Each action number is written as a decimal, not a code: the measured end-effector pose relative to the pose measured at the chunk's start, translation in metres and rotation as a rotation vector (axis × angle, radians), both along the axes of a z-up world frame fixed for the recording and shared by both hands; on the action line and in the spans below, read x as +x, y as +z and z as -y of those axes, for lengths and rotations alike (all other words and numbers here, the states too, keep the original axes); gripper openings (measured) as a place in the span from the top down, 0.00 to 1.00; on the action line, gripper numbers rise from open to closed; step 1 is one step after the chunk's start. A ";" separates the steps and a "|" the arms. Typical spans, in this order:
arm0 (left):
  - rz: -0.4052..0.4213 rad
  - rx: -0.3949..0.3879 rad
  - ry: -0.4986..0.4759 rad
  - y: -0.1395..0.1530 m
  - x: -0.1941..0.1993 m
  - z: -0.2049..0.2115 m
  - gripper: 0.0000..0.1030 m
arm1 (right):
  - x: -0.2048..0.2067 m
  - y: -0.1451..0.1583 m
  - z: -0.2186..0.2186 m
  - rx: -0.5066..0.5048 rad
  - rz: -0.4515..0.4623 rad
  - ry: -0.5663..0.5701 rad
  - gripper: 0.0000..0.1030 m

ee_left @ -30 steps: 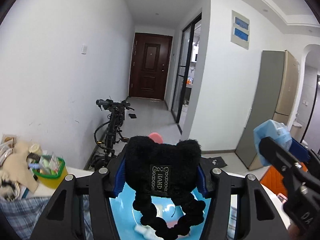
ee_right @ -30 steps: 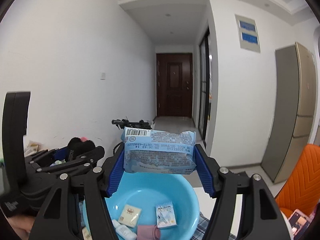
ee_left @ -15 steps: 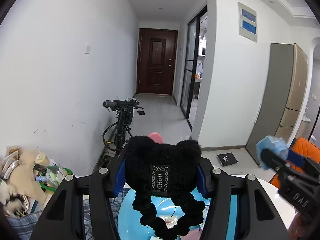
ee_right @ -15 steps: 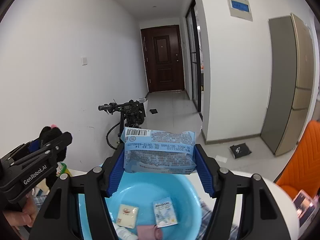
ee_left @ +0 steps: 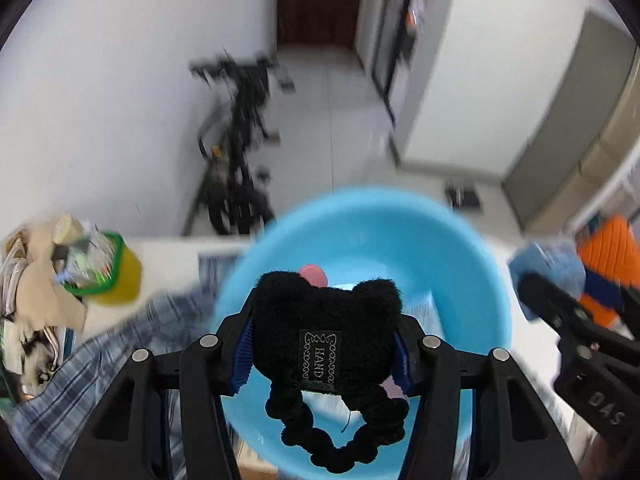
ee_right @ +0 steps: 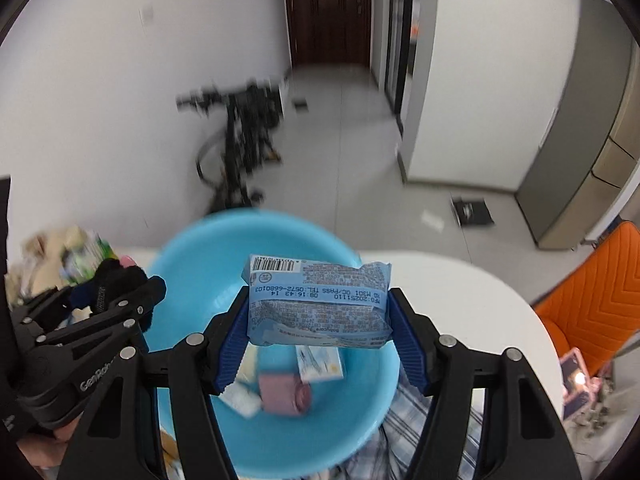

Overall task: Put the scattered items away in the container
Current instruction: 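Lower the blue pack into the basin and open the right gripper while the left lowers the pouch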

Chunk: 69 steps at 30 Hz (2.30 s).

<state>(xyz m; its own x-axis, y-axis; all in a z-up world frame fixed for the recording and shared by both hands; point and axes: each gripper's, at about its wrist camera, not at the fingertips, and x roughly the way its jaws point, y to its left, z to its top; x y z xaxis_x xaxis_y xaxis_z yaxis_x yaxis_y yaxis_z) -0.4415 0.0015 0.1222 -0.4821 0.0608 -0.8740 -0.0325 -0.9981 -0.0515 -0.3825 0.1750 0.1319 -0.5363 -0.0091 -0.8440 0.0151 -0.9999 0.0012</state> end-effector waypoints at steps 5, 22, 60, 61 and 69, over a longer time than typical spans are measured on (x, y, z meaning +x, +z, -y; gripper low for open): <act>0.083 -0.109 -0.014 -0.027 0.014 -0.018 0.46 | -0.009 -0.020 -0.004 0.002 0.092 -0.001 0.38; 0.188 -0.043 -0.044 -0.110 -0.001 -0.018 0.46 | -0.040 -0.079 0.004 -0.070 0.170 0.019 0.38; 0.122 -0.059 -0.075 -0.129 0.006 -0.035 0.24 | -0.052 -0.117 0.001 -0.145 0.194 -0.028 0.37; 0.126 -0.063 -0.079 -0.130 0.005 -0.036 0.24 | -0.053 -0.119 0.002 -0.147 0.196 -0.028 0.37; 0.116 -0.047 -0.099 -0.122 0.005 -0.041 0.24 | -0.062 -0.138 0.020 -0.116 0.215 -0.030 0.15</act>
